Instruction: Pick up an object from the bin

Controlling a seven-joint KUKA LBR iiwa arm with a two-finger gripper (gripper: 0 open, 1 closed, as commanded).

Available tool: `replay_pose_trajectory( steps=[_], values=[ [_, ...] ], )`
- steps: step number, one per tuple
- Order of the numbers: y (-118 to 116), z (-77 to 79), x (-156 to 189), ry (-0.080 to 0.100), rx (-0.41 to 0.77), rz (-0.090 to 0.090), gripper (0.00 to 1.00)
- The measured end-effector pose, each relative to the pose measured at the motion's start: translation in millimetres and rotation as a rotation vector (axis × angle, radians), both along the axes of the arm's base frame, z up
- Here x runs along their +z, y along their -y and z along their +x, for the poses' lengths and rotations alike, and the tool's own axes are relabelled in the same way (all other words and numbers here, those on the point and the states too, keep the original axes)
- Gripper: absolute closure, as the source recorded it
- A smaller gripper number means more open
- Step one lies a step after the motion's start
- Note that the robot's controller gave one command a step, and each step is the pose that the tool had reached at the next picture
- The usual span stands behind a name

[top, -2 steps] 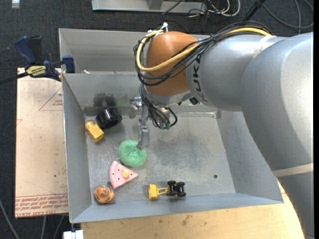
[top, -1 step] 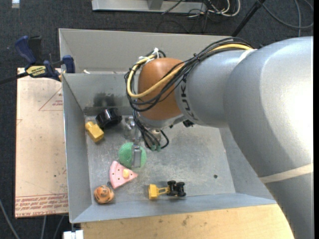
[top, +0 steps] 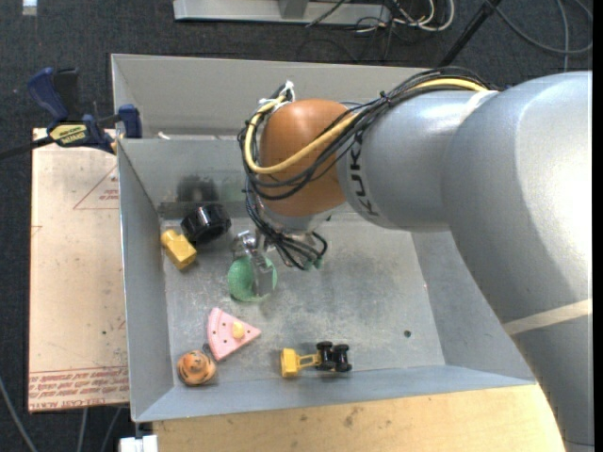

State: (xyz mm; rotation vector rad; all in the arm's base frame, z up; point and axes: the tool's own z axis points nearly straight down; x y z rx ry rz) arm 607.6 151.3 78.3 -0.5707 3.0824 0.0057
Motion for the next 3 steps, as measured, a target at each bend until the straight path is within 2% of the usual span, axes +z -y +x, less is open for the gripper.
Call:
replay_pose_trajectory(
  steps=[1,2,3],
  values=[
    [0,-0.2,0,0.000,-0.001,0.001,1.00],
    [-5,22.7,188,0.008,0.025,-0.001,1.00],
    [-4,22.4,187,0.006,0.025,-0.001,1.00]
  ],
)
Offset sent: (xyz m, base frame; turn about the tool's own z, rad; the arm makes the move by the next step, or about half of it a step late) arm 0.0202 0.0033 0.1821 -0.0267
